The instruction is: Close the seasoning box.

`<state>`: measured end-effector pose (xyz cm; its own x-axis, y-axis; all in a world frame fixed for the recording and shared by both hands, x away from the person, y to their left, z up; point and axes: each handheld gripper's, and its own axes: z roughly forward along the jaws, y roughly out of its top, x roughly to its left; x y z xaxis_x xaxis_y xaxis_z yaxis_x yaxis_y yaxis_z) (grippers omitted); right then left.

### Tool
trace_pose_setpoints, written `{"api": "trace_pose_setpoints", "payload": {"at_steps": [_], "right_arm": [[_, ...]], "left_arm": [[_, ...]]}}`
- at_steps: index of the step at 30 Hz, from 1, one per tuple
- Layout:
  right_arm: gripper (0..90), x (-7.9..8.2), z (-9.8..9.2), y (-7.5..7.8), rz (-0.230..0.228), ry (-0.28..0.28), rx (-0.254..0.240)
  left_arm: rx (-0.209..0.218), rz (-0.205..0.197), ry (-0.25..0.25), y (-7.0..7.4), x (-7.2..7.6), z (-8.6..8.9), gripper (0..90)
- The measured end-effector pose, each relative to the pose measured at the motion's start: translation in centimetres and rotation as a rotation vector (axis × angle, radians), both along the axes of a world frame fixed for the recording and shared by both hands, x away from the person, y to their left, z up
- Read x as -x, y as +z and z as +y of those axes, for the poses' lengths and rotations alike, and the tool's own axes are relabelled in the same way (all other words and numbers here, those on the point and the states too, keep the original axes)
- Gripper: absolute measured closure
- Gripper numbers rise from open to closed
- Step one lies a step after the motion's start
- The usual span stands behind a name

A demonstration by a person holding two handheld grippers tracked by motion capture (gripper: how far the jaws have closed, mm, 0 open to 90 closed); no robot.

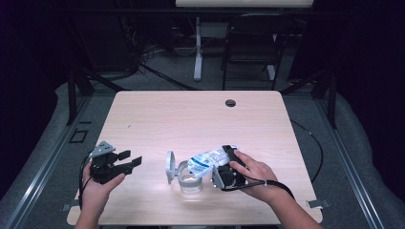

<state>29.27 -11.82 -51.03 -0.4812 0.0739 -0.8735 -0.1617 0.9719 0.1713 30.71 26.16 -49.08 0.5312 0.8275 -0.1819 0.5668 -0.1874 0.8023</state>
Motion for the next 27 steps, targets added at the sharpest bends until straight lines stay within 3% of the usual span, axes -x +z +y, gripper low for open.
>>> {"api": "trace_pose_setpoints", "payload": {"at_steps": [19, 27], "right_arm": [[40.7, 0.15, 0.44, 0.3, -0.04, 0.005, 0.092], [40.8, 0.1, 0.42, 0.21, -0.049, -0.001, 0.108]], "left_arm": [[0.002, -0.003, -0.001, 0.06, 0.02, 0.04, 42.1], [0.004, -0.002, 0.002, 0.04, 0.01, 0.06, 42.2]]}}
